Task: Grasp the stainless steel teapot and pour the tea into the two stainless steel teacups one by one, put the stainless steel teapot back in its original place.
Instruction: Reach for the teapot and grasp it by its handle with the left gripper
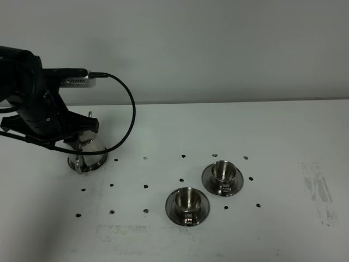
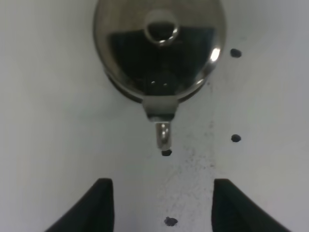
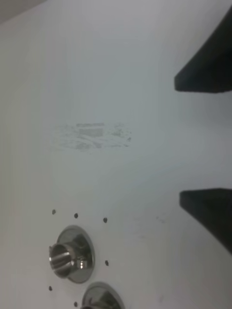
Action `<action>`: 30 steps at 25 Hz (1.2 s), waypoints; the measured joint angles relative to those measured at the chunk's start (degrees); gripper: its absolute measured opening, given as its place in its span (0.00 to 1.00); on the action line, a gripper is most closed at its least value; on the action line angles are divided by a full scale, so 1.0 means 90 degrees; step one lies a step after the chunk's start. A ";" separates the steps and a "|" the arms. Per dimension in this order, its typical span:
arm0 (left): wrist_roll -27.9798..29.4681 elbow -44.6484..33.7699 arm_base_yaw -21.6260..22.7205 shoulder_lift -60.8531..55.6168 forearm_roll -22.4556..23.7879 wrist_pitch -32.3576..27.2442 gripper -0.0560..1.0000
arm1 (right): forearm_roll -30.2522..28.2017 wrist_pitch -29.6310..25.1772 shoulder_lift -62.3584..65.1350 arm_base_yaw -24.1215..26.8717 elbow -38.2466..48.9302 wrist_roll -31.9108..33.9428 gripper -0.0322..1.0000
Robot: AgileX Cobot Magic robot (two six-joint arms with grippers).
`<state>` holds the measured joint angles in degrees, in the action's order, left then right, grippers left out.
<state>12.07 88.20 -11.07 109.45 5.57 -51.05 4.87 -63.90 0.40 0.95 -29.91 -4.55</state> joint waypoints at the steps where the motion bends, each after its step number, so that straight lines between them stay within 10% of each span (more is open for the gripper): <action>1: 0.0000 0.0000 0.0033 0.0000 0.0000 0.0000 0.52 | 0.0000 0.0000 0.0000 0.0000 0.0000 0.0000 0.46; 30: -0.0222 0.0769 0.0367 0.1222 -0.0551 0.0016 0.54 | 0.0044 0.0000 0.0000 0.0016 0.0000 0.0000 0.46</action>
<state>10.07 95.12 -7.77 120.44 0.61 -50.91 5.26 -63.90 0.40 1.10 -29.91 -4.55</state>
